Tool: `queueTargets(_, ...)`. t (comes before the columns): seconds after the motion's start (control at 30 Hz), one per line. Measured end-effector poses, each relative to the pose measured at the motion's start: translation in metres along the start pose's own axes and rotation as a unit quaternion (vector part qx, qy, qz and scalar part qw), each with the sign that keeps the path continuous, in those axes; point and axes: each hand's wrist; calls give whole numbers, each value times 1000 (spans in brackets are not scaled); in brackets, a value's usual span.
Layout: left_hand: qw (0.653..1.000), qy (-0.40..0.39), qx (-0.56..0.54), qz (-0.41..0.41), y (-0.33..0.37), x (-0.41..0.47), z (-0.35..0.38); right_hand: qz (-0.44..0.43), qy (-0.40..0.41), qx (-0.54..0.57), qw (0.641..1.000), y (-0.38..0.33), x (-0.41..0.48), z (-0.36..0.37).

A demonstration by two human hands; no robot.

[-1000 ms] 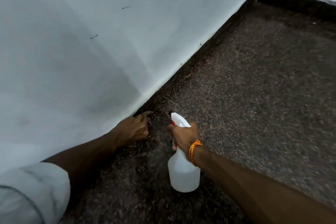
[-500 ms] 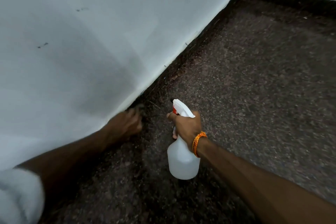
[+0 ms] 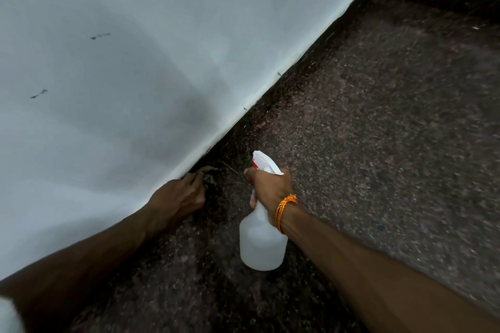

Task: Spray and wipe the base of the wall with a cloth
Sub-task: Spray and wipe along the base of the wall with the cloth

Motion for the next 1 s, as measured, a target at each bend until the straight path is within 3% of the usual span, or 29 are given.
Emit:
queueTargets(0.2,997,45,29,46,-9,65,-8,0,0,2,1000,1,9,-2)
queueTargets(0.37,998,65,24,9,-17,149,-28,9,30,29,999,-9,20,-14)
queueTargets(0.6,988,-75,101,88,-18,91,-17,15,32,38,999,-40,45,-31)
queueTargets(0.73,993,-31,96,54,-34,161,-61,-3,30,34,999,-79,61,-43)
queueTargets(0.93,964,-218,90,120,-35,166,-79,2,11,41,999,-126,73,-88)
queueTargets(1.0,954,-244,74,157,-39,163,-81,0,6,10,1000,-129,80,-98)
Point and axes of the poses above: each hand's wrist, its own x-axis towards the middle knuckle, its own z-axis out of the palm, y = z × x, and after that the axes turned 3 degrees about -z, right-handed
